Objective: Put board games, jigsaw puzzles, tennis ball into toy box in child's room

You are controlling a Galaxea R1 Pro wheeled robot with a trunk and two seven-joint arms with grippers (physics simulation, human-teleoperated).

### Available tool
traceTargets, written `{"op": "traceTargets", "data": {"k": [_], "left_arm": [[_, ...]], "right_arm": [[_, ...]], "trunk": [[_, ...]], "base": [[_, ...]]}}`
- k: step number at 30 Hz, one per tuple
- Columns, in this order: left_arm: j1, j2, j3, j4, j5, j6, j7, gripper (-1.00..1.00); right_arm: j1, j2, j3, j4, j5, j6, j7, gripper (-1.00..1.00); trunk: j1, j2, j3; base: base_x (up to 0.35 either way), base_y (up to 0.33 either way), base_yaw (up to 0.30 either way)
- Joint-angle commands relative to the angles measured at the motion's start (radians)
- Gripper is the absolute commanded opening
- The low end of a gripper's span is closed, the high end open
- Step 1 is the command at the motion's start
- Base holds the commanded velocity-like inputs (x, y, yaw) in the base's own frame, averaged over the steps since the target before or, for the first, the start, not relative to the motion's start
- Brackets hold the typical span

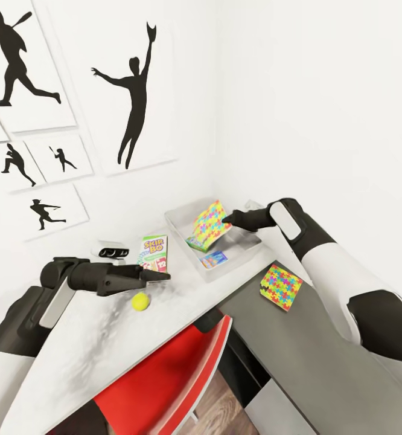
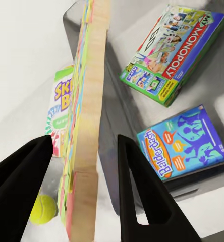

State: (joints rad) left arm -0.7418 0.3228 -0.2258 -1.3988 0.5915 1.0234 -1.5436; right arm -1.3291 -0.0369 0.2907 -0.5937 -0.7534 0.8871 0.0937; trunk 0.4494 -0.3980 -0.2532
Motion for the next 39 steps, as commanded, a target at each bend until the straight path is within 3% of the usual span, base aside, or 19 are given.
{"op": "traceTargets", "data": {"k": [1, 6, 12, 39], "left_arm": [[-0.007, -0.001, 0.004, 0.000, 0.002, 0.011, 0.003, 1.00], [-0.033, -0.005, 0.029, 0.000, 0.002, 0.010, 0.027, 1.00], [-0.034, -0.006, 0.031, 0.000, 0.002, 0.010, 0.031, 1.00], [-0.034, -0.010, 0.025, 0.000, -0.001, 0.010, 0.033, 1.00]], "right_arm": [[-0.002, -0.003, -0.002, -0.001, 0.008, -0.001, 0.010, -1.00], [-0.004, -0.007, -0.030, -0.001, 0.013, -0.002, 0.011, -1.00], [-0.004, -0.006, -0.060, 0.000, 0.015, -0.003, 0.010, -1.00], [-0.010, 0.004, -0.061, 0.014, 0.013, -0.010, 0.000, -1.00]], "trunk": [[0.001, -0.002, -0.002], [0.001, -0.002, -0.002], [0.001, -0.002, -0.002], [0.001, -0.002, -0.006]], "base": [[0.000, 0.000, 0.000], [0.000, 0.000, 0.000], [0.000, 0.000, 0.000], [0.000, 0.000, 0.000]]}}
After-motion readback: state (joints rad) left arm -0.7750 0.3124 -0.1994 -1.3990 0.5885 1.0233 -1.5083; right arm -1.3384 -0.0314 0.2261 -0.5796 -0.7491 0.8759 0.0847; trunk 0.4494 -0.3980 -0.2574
